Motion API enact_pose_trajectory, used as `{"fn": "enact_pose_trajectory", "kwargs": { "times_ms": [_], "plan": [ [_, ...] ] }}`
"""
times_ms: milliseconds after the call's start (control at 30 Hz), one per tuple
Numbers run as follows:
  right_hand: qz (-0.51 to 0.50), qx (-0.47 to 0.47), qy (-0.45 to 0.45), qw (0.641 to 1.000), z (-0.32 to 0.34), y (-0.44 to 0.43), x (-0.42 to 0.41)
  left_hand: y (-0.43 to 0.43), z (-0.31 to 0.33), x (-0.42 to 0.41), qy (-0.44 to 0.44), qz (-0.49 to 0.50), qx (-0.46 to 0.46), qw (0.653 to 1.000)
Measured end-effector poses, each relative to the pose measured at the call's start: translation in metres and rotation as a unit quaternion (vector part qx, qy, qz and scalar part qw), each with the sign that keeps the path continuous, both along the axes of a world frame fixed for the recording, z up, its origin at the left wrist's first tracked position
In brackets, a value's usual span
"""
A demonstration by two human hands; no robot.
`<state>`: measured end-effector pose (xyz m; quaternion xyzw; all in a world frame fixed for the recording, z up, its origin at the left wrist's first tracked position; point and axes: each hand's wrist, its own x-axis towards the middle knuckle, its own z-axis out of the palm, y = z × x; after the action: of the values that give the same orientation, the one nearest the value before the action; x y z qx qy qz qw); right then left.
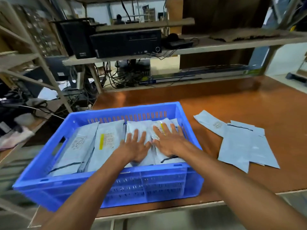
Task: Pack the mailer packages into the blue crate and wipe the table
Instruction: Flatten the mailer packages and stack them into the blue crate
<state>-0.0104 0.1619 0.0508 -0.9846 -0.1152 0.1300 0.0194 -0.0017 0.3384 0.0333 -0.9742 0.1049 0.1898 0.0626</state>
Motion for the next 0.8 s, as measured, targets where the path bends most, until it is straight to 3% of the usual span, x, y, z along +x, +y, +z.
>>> {"fn": "enact_pose_trajectory", "kwargs": {
  "times_ms": [133,200,300,367,433,533,633,700,800],
  "plan": [
    [-0.010,-0.027,0.028,0.999,0.004,-0.001,-0.004,-0.004,0.001,-0.003,-0.006,0.016,-0.010,1.000],
    [-0.006,0.003,0.019,1.000,0.011,0.001,-0.005,-0.007,0.012,-0.010,-0.051,0.031,-0.029,0.998],
    [0.016,0.142,-0.158,0.977,0.041,-0.018,0.002,-0.027,0.040,-0.020,-0.184,0.037,-0.095,0.978],
    [-0.001,0.223,-0.318,0.922,0.066,-0.057,0.006,-0.058,0.060,-0.023,-0.239,0.015,-0.165,0.957],
    [-0.059,0.260,-0.404,0.875,0.079,-0.114,0.008,-0.103,0.075,-0.030,-0.273,-0.041,-0.219,0.936],
    [-0.206,0.243,-0.344,0.883,0.055,-0.213,0.005,-0.192,0.080,-0.043,-0.279,-0.141,-0.260,0.914],
    [-0.321,0.231,-0.230,0.889,-0.001,-0.297,-0.016,-0.278,0.055,-0.060,-0.178,-0.171,-0.238,0.940],
    [-0.341,0.218,-0.167,0.899,-0.035,-0.332,-0.034,-0.320,0.024,-0.063,-0.091,-0.164,-0.200,0.962],
    [-0.283,0.169,-0.097,0.939,-0.080,-0.355,-0.053,-0.357,-0.032,-0.047,-0.021,-0.142,-0.178,0.973]
  ]
}}
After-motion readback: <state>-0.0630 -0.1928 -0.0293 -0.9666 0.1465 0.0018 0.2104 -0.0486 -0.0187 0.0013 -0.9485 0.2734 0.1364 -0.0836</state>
